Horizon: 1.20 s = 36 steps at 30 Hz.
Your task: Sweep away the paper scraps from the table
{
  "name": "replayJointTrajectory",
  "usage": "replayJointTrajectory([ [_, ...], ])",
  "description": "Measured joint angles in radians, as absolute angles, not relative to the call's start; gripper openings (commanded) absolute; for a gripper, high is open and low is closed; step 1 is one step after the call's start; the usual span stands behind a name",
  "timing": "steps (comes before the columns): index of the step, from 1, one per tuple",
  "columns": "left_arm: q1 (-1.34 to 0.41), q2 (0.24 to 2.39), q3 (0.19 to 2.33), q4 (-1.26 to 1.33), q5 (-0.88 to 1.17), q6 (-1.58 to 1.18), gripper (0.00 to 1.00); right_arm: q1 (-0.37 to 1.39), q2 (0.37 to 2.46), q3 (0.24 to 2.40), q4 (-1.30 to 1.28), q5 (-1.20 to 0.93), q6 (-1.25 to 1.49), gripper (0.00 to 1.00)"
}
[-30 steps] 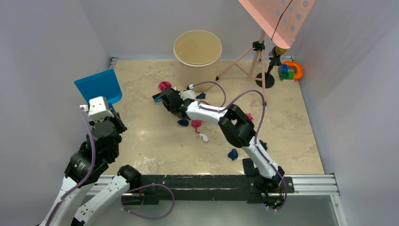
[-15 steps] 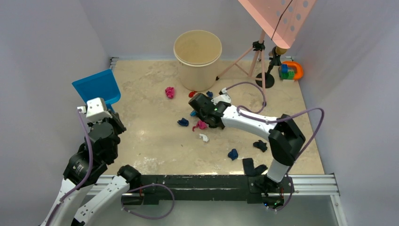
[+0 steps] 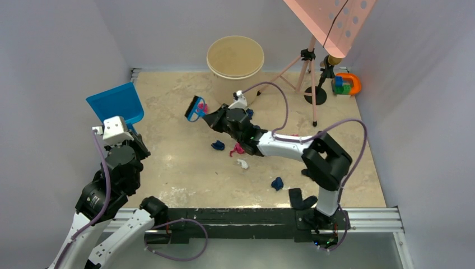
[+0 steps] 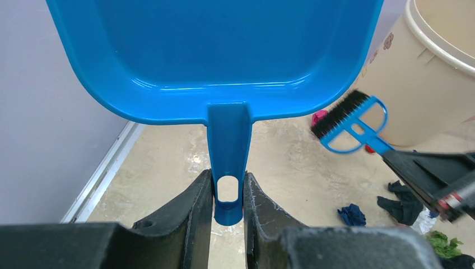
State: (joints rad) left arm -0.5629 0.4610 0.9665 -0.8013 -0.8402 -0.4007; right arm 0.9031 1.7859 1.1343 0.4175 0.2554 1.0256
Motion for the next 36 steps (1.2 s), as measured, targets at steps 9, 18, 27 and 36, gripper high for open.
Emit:
replayJointTrajectory([
  [9,-0.563,0.461,0.962,-0.801,-0.84,-0.401,0.0,0.902,2.093,1.452,0.41,0.299,1.164,0.0],
  [18,-0.563,0.461,0.955,-0.801,-0.84,-0.401,0.0,0.876,2.159,1.519,0.068,0.467,1.384,0.0],
  [27,-0.563,0.461,0.955,-0.801,-0.837,-0.401,0.0,0.82,1.881,1.355,-0.282,0.585,1.439,0.0],
  [36,-0.563,0.467,0.955,-0.801,-0.825,-0.4,0.0,0.805,1.573,1.127,-0.423,0.645,1.3,0.0],
])
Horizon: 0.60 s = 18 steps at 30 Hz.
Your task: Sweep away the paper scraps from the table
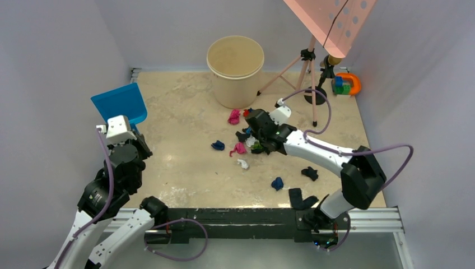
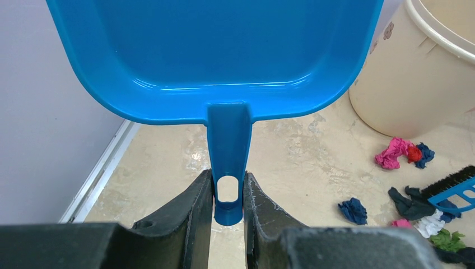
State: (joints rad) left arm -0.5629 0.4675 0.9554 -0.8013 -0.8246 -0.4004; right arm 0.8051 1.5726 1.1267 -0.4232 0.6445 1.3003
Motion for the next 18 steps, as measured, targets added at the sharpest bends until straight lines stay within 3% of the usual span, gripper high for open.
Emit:
replayJointTrajectory([
  [5,-0.563,0.486,0.955,-0.801,-0.815,-0.4,0.0,0.804,1.472,1.031,-0.224,0.57,1.082,0.0],
  [10,-0.563,0.498,0.955,-0.801,-0.81,-0.4,0.0,0.803,1.532,1.058,-0.01,0.351,0.879,0.0],
  [14,-0.563,0.509,0.955,-0.801,-0.795,-0.4,0.0,0.803,1.742,1.27,-0.013,0.16,0.78,0.0],
  [18,-0.563,0.523,0.955,-0.801,-0.78,-0.399,0.0,0.806,1.953,1.502,-0.117,0.11,0.764,0.0],
])
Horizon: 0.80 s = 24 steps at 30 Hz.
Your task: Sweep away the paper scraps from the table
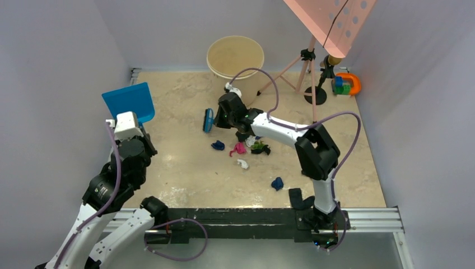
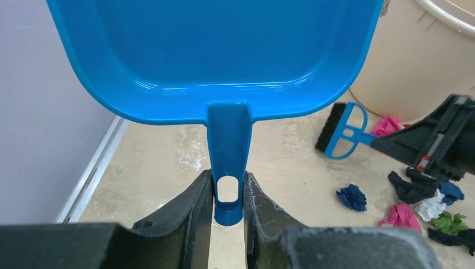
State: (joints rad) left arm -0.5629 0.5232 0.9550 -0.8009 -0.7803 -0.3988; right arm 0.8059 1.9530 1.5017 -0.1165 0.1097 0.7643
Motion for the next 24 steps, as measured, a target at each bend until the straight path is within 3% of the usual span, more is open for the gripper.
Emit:
replayJointTrajectory([
  [7,-0.563,0.536,0.955,-0.801,-0.751,-0.396,0.0,0.761,2.0,1.519,-0.321,0.215,0.938,0.0],
  [16,-0.563,0.565,0.955,-0.801,-0.709,-0.379,0.0,0.688,1.775,1.337,-0.421,0.372,0.899,0.0],
  [20,-0.563,0.566,0.955,-0.801,-0.7,-0.377,0.0,0.692,1.635,1.221,-0.359,0.295,0.766,0.0],
  [24,-0.563,0.568,0.955,-0.801,-0.69,-0.374,0.0,0.693,1.516,1.136,-0.233,0.081,0.647,0.0],
])
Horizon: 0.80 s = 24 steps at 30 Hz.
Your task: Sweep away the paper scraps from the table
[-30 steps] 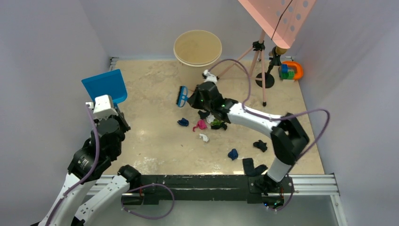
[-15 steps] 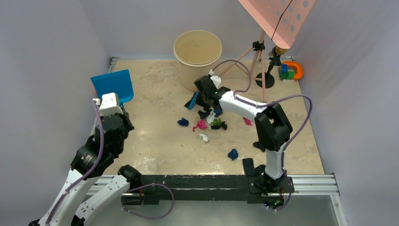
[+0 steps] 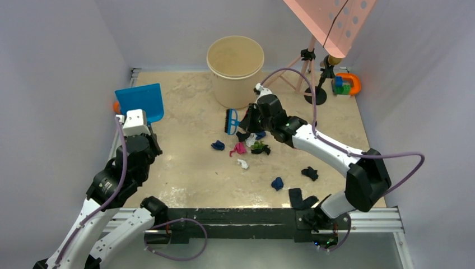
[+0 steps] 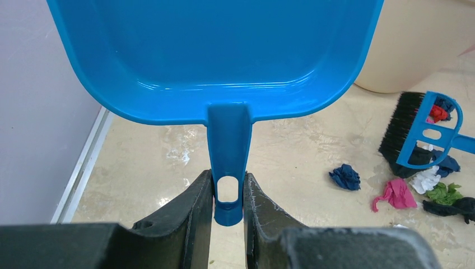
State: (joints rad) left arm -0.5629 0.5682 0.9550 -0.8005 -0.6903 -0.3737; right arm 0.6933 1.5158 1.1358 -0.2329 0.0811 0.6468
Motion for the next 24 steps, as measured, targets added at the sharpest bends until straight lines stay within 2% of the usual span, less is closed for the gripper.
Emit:
replayJointTrajectory([
  [6,-0.563,0.581,0.955,-0.8,-0.681,-0.374,0.0,0.706,1.507,1.15,-0.096,-0.255,0.556,0.0],
  [11,-0.563,0.59,0.955,-0.8,-0.672,-0.373,0.0,0.748,1.673,1.291,-0.181,-0.318,0.521,0.0],
  [16,-0.563,0.594,0.955,-0.8,-0.661,-0.371,0.0,0.781,1.799,1.38,-0.346,-0.261,0.514,0.0],
  [24,-0.563,0.594,0.955,-0.8,-0.651,-0.369,0.0,0.774,1.807,1.452,-0.637,0.114,0.576,0.0],
])
